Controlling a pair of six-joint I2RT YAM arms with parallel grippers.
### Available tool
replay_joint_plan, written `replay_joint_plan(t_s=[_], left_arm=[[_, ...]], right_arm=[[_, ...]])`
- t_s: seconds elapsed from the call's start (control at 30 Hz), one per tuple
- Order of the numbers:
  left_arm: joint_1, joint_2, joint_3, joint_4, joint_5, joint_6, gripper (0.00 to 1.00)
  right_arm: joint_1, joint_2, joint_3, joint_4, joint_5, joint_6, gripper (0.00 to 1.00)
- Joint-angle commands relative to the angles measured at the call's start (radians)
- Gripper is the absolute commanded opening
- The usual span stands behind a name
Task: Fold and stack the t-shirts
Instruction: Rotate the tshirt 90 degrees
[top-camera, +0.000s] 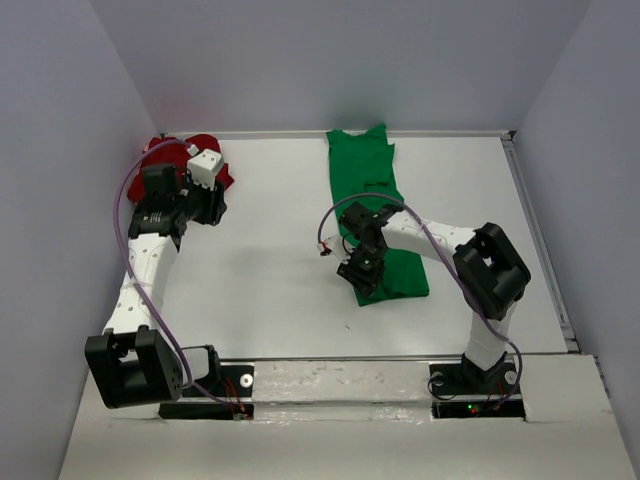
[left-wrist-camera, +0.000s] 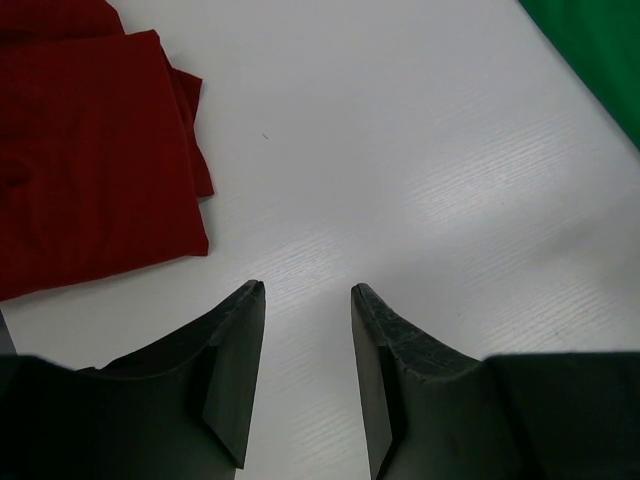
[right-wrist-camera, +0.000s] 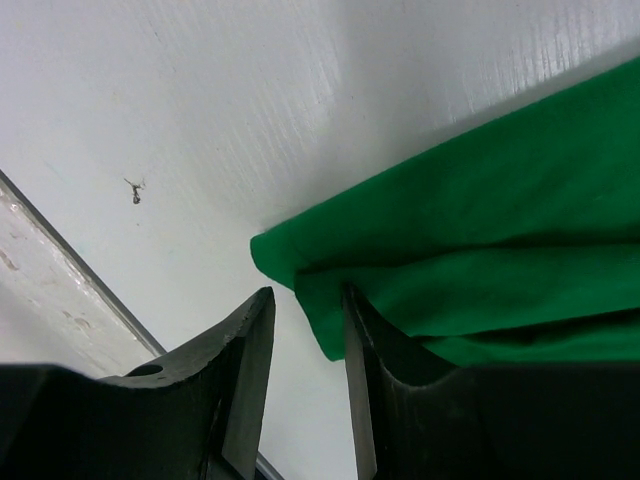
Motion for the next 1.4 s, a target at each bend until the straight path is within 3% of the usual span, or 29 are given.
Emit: replay_joint_plan(t_s=[0.0, 0.43, 0.57, 0.73, 0.9, 1.2, 1.37], left_arm=[[0.006, -0.041, -0.007, 0.029, 0.026, -0.012, 0.50], [0.008, -0.066, -0.021, 0.032, 0.029, -0.010, 0.51], [0.008, -0.067, -0.020, 0.030, 0.032, -0.012, 0.51], [0.009, -0.067, -0.021, 0.032, 0.032, -0.010, 0.51], [0.008, -0.070, -0.021, 0.030, 0.033, -0.010, 0.51], [0.008, -0.073, -0.021, 0.032, 0.039, -0.012, 0.51], [0.008, -0.070, -0.017, 0.030, 0.044, -0.013, 0.51]], right_arm=[[0.009, 0.002, -0.008, 0.021, 0.019, -0.016, 0.39], [0.009, 0.048, -0.016, 0.045, 0.045, -0.016, 0.40], [0.018, 0.051, -0.011, 0.044, 0.050, -0.013, 0.24], [0.018, 0.046, -0.002, 0.034, 0.056, -0.011, 0.22], [0.018, 0.019, 0.020, 0.013, 0.077, -0.008, 0.11], [0.018, -0.044, 0.055, -0.045, 0.134, -0.002, 0.00], [0.018, -0.059, 0.054, -0.064, 0.171, -0.001, 0.00]])
